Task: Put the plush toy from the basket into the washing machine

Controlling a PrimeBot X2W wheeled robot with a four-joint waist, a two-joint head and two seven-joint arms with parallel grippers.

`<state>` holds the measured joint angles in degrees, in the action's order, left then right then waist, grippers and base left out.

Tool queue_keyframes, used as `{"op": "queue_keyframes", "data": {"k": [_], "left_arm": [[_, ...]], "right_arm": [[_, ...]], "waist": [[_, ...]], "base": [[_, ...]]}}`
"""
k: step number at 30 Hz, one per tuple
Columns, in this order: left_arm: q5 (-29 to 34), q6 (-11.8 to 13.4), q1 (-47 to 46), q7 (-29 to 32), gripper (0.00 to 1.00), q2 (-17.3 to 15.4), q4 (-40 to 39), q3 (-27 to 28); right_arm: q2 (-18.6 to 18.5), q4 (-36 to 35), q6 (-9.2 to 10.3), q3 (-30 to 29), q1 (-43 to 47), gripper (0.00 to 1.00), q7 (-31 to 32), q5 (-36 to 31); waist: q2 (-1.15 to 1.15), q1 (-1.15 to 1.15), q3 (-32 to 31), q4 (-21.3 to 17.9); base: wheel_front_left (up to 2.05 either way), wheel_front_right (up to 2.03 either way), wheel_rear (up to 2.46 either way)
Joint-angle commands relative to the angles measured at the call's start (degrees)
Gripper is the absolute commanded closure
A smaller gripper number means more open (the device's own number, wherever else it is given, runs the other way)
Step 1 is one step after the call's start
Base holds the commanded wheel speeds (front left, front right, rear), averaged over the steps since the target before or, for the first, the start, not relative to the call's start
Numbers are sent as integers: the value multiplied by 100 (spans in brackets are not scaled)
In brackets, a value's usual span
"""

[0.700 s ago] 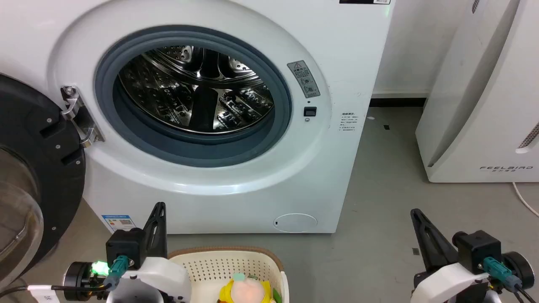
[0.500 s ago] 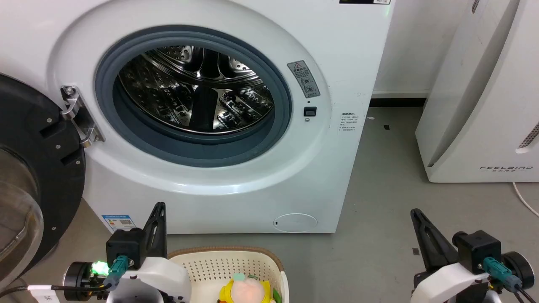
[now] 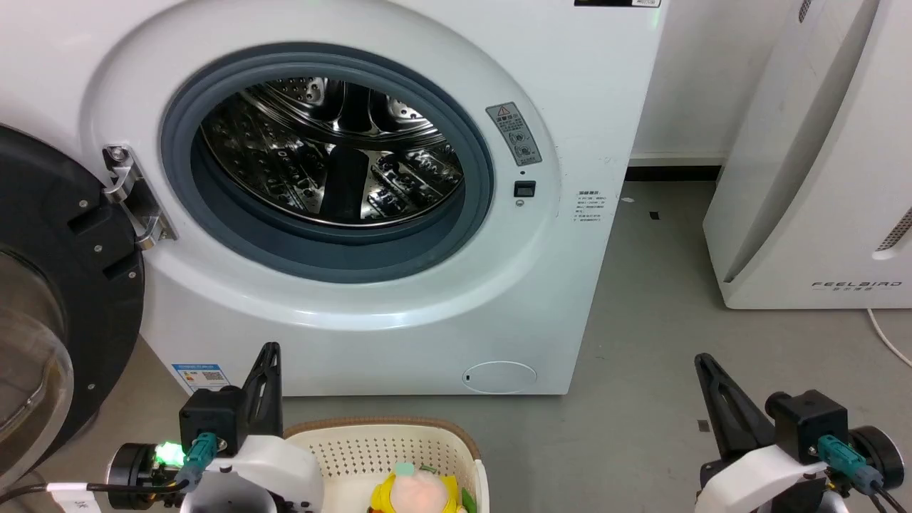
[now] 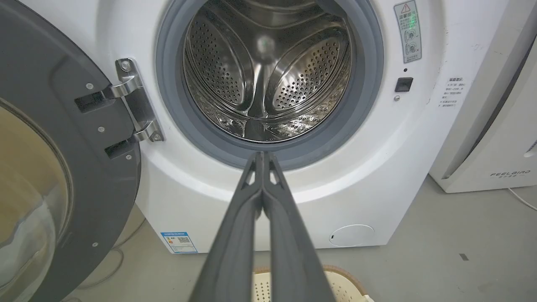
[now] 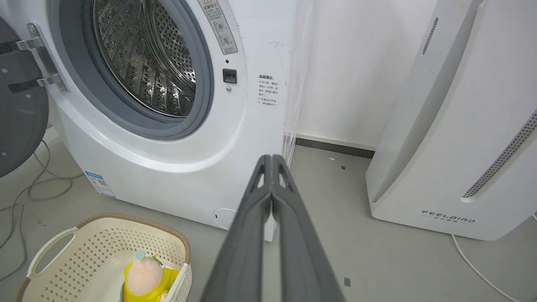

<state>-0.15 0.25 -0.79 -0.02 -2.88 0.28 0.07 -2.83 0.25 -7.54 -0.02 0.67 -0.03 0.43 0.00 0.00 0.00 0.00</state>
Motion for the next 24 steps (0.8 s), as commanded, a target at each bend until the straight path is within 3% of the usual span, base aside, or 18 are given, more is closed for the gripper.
{"op": "queue_keyframes", "data": {"k": [1,2,3,24], "left_arm": [[15,-25,79,2,100,1,-28,-7],[15,-25,79,2,100,1,-28,-7],[15,-25,79,2,0,1,-28,-7],[-5,89,-261,-225,0,-28,241,-168]], "right_arm": [[-5,-25,5,2,-67,100,3,-43],[-5,-25,5,2,-67,100,3,-43],[-5,-25,5,2,-67,0,3,-43],[-1,-28,1,-217,-80,0,-224,145]], "waist": [[0,0,0,0],[0,0,0,0],[0,0,0,0],[0,0,169,-47]], "base": [[0,0,0],[0,0,0],[0,0,0],[0,0,0]]}}
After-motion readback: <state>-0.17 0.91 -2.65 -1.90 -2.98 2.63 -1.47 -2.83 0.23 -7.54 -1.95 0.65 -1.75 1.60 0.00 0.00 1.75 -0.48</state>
